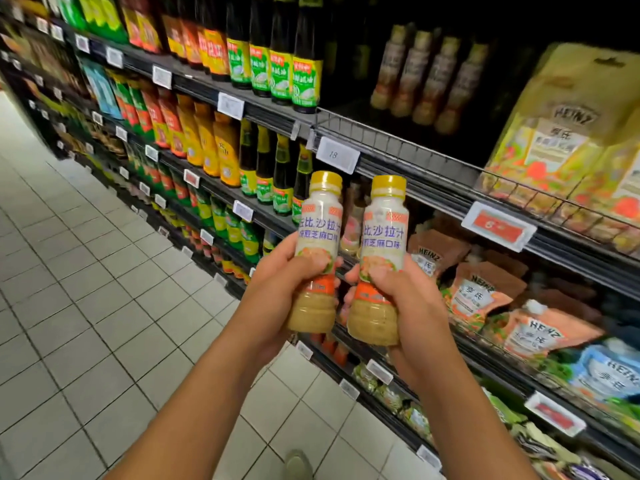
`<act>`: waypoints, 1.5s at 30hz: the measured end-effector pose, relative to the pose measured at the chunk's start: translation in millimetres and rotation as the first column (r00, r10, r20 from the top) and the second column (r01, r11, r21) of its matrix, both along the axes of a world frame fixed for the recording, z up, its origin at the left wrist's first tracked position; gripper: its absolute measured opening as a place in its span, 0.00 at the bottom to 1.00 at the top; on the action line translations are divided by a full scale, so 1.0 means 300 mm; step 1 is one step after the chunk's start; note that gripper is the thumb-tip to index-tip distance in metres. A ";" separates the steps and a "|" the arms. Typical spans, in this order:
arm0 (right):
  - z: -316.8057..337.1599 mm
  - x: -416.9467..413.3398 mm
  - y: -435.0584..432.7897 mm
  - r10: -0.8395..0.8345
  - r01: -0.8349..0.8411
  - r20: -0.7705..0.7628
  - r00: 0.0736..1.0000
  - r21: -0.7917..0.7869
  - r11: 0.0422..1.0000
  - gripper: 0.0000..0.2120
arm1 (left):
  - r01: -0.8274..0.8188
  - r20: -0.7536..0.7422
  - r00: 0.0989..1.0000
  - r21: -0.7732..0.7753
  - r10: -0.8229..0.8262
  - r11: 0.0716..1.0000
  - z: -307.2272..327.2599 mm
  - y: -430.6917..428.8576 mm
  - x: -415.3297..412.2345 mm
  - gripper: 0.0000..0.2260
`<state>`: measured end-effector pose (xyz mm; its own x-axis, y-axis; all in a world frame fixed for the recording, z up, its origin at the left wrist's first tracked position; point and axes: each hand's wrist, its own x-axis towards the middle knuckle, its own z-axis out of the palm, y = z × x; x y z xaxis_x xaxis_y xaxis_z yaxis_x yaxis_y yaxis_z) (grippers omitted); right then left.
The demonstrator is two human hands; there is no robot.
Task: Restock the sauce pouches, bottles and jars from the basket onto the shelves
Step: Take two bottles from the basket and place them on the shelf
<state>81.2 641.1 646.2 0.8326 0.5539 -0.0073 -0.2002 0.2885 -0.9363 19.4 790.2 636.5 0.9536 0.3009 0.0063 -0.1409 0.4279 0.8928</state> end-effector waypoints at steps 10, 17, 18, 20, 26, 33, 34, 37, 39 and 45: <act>0.059 0.293 0.194 -0.011 0.012 0.022 1.000 -0.042 0.999 0.21 | 0.025 0.018 1.000 0.029 -0.025 0.999 0.053 0.194 0.316 0.15; 0.077 0.422 0.293 -0.070 0.073 0.041 0.997 -0.063 0.995 0.18 | 0.062 0.038 0.997 0.026 -0.063 0.998 0.063 0.305 0.483 0.15; 0.084 0.437 0.307 -0.084 0.085 0.035 0.996 -0.044 0.995 0.18 | 0.078 0.044 0.996 0.014 -0.079 0.997 0.065 0.321 0.506 0.14; 0.098 0.470 0.338 -0.111 0.111 0.022 0.994 0.000 0.994 0.19 | 0.117 0.055 0.992 -0.010 -0.117 0.993 0.074 0.352 0.554 0.12; 0.145 0.551 0.443 -0.240 0.240 0.001 0.971 0.064 0.969 0.26 | 0.287 0.138 0.950 -0.031 -0.280 0.957 0.141 0.461 0.703 0.08; 0.211 0.625 0.558 -0.434 0.434 0.108 0.894 0.022 0.901 0.22 | 0.383 0.072 0.918 0.091 -0.390 0.919 0.242 0.595 0.870 0.24; 0.218 0.636 0.569 -0.463 0.468 0.150 0.874 0.001 0.884 0.18 | 0.395 0.057 0.914 0.101 -0.401 0.913 0.255 0.608 0.893 0.23; 0.244 0.673 0.594 -0.531 0.554 0.247 0.811 -0.030 0.832 0.10 | 0.409 0.058 0.905 0.147 -0.421 0.901 0.288 0.636 0.959 0.14; 0.266 0.702 0.596 -0.562 0.592 0.288 0.775 -0.023 0.805 0.10 | 0.401 0.071 0.904 0.200 -0.422 0.894 0.309 0.642 1.001 0.12; 0.327 0.815 0.562 -0.599 0.672 0.389 0.701 -0.078 0.736 0.17 | 0.366 0.120 0.893 0.365 -0.433 0.856 0.356 0.635 1.100 0.14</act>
<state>325.8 809.8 744.3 0.9573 -0.0929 0.2736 0.2779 0.0367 -0.9599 349.2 980.9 743.2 0.9605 -0.1571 0.2298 -0.2018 0.1759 0.9635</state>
